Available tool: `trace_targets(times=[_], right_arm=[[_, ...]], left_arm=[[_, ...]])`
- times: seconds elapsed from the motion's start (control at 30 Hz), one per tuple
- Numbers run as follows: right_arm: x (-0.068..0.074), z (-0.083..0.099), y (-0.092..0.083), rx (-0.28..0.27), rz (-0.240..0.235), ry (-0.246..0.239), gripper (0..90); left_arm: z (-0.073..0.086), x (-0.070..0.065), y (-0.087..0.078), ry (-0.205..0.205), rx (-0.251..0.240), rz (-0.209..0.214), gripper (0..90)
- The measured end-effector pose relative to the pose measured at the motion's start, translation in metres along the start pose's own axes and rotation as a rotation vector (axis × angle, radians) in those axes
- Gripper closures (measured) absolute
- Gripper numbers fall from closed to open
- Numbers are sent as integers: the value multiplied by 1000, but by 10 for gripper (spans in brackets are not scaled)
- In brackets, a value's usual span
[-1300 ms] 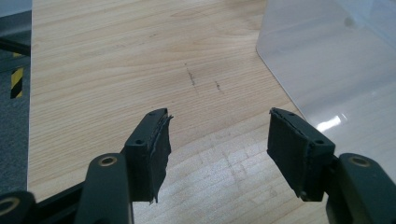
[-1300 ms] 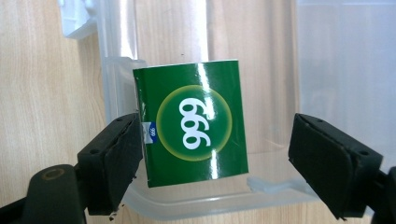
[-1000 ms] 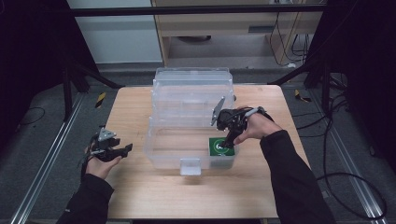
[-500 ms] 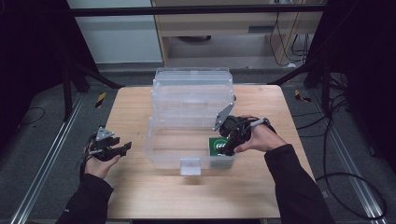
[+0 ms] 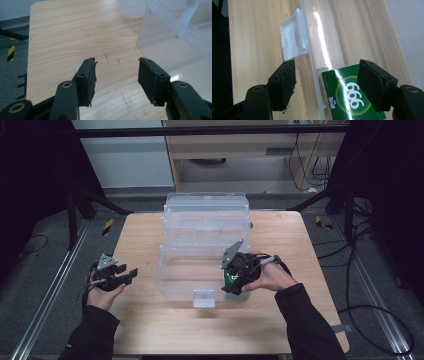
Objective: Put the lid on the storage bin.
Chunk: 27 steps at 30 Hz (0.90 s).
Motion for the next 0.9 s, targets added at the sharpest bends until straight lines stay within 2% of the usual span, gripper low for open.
trace_targets(times=[0.2, 0.5, 0.9], right_arm=[[3, -5, 11, -1, -15, 7, 328], [9, -9, 25, 6, -38, -5, 345], [14, -13, 41, 43, -70, -34, 431]], left_arm=[[-5, 6, -6, -10, -20, -14, 477], [-5, 13, -10, -10, -13, -16, 482], [-12, 16, -17, -15, -43, -29, 479]])
Point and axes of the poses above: each handheld gripper's, and its own axes: y roughly forward along the jaws, z roughly out of its underside, x roughly to its left, the point moved 7 cm from there along y, roughly forward along the jaws, and after that the axes turned 2 degrees about -x, right-handed, at the moved point
